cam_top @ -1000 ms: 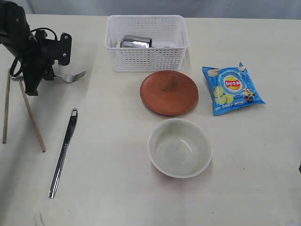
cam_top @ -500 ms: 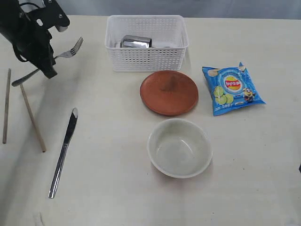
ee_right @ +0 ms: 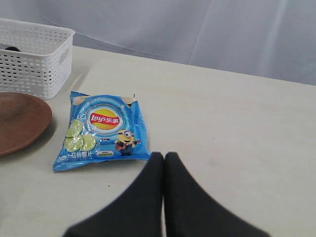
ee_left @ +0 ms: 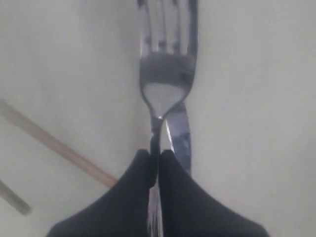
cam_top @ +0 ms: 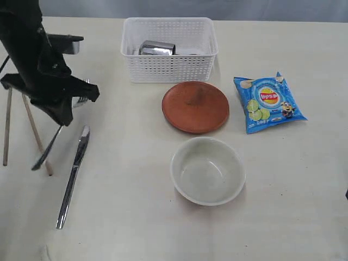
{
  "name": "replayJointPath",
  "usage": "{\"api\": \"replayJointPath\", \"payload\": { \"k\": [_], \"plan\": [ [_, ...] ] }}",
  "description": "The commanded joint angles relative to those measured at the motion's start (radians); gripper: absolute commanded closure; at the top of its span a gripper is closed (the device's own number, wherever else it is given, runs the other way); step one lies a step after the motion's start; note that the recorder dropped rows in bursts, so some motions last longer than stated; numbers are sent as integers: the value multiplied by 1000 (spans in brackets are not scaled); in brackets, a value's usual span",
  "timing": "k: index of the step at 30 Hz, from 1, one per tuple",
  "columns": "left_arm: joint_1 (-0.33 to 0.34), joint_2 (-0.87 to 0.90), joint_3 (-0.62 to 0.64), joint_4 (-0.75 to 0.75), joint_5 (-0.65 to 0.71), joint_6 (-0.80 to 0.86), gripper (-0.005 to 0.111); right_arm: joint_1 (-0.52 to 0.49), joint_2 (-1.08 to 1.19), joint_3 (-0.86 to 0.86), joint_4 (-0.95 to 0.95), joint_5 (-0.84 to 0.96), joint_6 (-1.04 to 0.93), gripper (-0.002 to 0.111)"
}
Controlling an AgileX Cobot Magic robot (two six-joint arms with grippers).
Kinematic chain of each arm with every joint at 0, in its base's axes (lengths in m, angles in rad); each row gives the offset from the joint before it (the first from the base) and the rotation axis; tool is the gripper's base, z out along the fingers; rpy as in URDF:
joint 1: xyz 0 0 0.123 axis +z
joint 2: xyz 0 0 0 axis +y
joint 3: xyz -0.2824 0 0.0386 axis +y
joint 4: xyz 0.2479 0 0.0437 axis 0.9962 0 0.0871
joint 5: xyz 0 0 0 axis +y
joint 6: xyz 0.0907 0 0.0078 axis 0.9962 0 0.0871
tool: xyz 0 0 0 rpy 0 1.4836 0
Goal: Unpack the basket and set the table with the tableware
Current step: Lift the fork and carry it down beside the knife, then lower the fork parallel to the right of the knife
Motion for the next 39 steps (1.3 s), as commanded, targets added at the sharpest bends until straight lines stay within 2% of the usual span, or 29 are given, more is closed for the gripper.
{"api": "replayJointPath", "payload": {
  "k": [1, 7, 16, 22, 34, 39],
  "plan": [
    [-38, -59, 111, -171, -31, -48, 107, 0, -4, 4, -6, -3, 1, 109],
    [-165, -95, 233, -147, -168, -213, 107, 0, -4, 4, -6, -3, 1, 109],
    [-291, -95, 327, -77, -361, -429, 107, 0, -4, 4, -6, -3, 1, 109],
    [-294, -95, 327, 136, -302, -566, 107, 0, -4, 4, -6, -3, 1, 109],
    [-294, -95, 331, 75, -308, -537, 107, 0, -4, 4, -6, -3, 1, 109],
    [-294, -95, 345, 74, -354, -518, 107, 0, -4, 4, -6, -3, 1, 109]
  ]
}}
